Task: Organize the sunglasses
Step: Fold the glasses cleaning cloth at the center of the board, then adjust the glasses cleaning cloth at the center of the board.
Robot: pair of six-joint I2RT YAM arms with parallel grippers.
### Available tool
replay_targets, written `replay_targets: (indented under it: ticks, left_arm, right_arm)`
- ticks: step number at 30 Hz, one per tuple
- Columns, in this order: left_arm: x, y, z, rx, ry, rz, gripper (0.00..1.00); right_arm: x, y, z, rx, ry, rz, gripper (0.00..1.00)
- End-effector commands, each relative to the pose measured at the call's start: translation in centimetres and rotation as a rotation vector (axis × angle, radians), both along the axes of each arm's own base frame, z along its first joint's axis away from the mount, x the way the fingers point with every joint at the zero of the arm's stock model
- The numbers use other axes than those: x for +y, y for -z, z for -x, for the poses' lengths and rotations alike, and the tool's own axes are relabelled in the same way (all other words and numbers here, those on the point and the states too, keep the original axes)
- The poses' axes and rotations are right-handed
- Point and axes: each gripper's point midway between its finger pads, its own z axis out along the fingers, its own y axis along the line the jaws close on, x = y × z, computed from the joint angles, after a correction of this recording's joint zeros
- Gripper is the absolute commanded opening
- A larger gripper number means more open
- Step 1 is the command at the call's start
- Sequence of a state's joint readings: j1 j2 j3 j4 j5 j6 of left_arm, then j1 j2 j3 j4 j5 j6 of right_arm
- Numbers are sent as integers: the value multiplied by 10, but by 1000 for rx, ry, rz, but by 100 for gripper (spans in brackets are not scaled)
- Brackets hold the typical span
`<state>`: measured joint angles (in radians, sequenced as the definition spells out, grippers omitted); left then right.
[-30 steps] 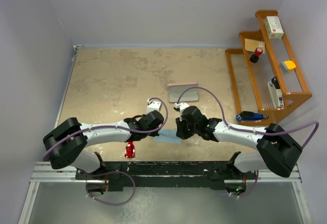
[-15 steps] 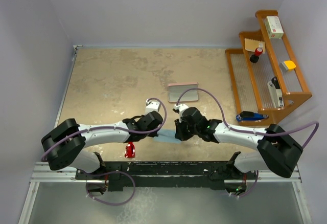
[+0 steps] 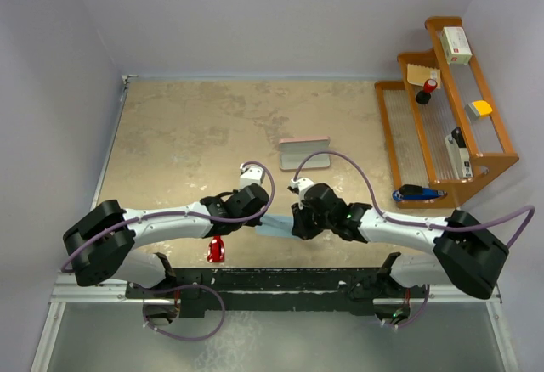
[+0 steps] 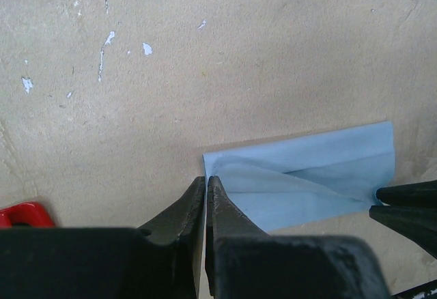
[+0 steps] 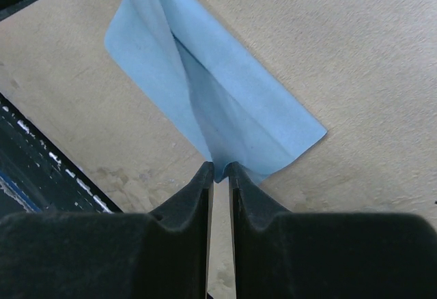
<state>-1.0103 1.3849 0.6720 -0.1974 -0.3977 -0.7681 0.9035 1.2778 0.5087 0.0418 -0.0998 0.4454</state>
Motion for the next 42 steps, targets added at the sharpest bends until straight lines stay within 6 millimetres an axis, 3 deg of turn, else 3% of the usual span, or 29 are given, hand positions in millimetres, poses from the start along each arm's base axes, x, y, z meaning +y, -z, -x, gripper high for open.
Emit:
replay_targets:
  ticks: [1, 16, 20, 28, 37, 42]
  left_arm:
    - [-2, -11, -3, -32, -19, 35, 0]
    - [4, -15, -2, -40, -30, 34, 0]
    - [-1, -15, -1, -33, -23, 61, 0]
    - [-21, -19, 7, -27, 33, 113, 0]
    - [-40, -14, 22, 3, 124, 135, 0]
    - [-43, 3, 28, 39, 134, 108, 0]
  right_arm:
    - [5, -10, 5, -8, -7, -43, 18]
    - [3, -19, 7, -39, 18, -43, 18]
    - [3, -18, 4, -50, 29, -36, 18]
    - [9, -15, -2, -53, 38, -39, 0]
    - [15, -8, -5, -41, 40, -31, 0]
    - [11, -5, -5, -39, 48, -15, 0]
